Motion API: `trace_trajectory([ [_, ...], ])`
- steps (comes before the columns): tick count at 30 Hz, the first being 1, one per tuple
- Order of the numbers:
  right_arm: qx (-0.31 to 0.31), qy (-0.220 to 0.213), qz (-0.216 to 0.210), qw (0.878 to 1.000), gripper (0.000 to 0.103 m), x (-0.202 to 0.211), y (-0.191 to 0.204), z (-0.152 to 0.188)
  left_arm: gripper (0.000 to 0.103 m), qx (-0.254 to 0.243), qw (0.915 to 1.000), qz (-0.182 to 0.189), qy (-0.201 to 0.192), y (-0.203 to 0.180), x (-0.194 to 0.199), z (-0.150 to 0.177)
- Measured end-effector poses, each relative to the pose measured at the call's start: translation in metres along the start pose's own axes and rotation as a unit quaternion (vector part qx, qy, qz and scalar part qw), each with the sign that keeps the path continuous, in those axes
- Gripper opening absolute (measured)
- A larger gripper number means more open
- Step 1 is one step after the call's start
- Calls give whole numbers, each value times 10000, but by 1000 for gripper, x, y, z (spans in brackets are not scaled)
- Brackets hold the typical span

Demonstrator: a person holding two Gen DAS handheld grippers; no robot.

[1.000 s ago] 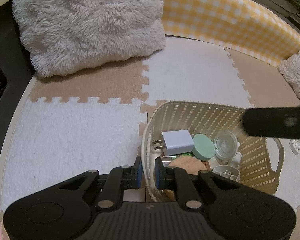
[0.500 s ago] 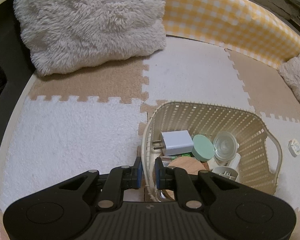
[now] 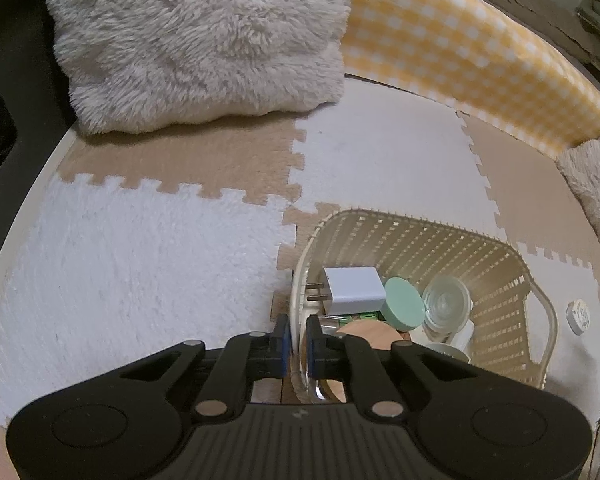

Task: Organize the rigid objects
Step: 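Withdraw the right gripper and move it to the round tape measure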

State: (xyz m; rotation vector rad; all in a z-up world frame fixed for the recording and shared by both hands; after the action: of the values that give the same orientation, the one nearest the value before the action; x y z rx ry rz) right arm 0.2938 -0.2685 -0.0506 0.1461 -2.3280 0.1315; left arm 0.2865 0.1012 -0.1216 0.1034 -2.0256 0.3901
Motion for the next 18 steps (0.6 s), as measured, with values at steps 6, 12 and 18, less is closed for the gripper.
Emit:
trace_trajectory([
  [6,-396,146,560,9975,103,-19,-47,25,5,195,9998,57,4,3,-2,-2],
  [12,-782,591,766,9922,103,-44,-82,51,4,348,9993,118,14,6,-2,-3],
  [18,-836,1093,579,9888,103,-76,-90,70,4,407,9991,137,17,7,-3,-3],
])
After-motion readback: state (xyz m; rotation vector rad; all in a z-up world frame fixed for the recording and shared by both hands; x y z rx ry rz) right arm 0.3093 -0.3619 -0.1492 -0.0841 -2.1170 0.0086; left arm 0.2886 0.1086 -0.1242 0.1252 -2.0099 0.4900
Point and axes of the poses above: each gripper's, at about its wrist camera, not at the fingertips, and x roughly against the way its jaws point, y to its left, z to its underside, the point moved 4 cm from there along -x, roughly the way its jaws point, and after that the axes turned 11 degrees about x, right-handed, at the moved point
